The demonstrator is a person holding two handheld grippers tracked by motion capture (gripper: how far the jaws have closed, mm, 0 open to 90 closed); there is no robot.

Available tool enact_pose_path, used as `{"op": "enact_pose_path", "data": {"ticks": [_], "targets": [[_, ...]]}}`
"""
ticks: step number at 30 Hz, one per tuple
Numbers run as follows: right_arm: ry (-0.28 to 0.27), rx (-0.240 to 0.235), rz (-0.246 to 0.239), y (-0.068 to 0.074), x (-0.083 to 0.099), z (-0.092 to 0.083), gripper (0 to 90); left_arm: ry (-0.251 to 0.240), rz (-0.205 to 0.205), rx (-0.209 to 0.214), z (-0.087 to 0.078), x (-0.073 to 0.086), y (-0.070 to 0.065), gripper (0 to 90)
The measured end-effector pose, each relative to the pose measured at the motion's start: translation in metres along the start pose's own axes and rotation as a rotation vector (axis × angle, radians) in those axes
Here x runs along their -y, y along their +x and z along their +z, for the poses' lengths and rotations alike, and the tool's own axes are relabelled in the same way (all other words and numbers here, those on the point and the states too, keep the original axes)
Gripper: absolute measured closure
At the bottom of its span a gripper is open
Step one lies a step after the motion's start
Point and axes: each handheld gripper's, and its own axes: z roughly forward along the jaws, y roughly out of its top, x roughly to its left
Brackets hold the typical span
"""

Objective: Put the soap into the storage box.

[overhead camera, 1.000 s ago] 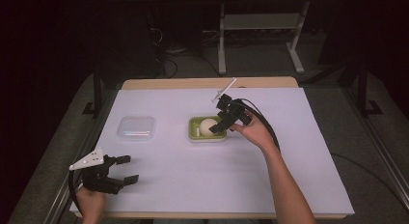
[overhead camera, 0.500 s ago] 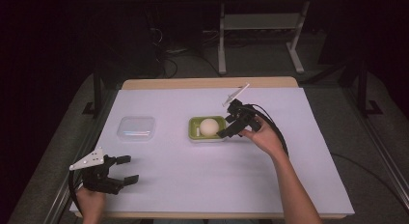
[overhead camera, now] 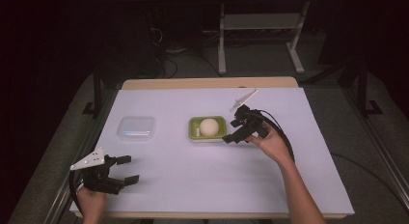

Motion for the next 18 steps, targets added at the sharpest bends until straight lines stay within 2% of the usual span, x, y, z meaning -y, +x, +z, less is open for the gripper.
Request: {"op": "enact_pose_path", "data": {"ticks": [9, 12, 13, 18], "targets": [[-0.008, 0.000, 0.038, 0.004, 0.014, -0.007, 21.6, 0.000, 0.000, 0.001, 0.000, 0.000, 0.000, 13.1], [0.001, 0.001, 0.028, 0.003, 0.018, -0.008, 20.9, -0.001, -0.002, 0.001, 0.001, 0.000, 0.000, 13.1], [-0.006, -0.002, 0.045, 0.005, 0.019, -0.009, 21.0, -0.001, -0.003, 0.001, 0.001, 0.000, 0.000, 13.1], [-0.012, 0.001, 0.045, 0.007, 0.025, -0.013, 21.2, 0.001, -0.004, 0.002, 0.001, 0.000, -0.001, 13.1]]}}
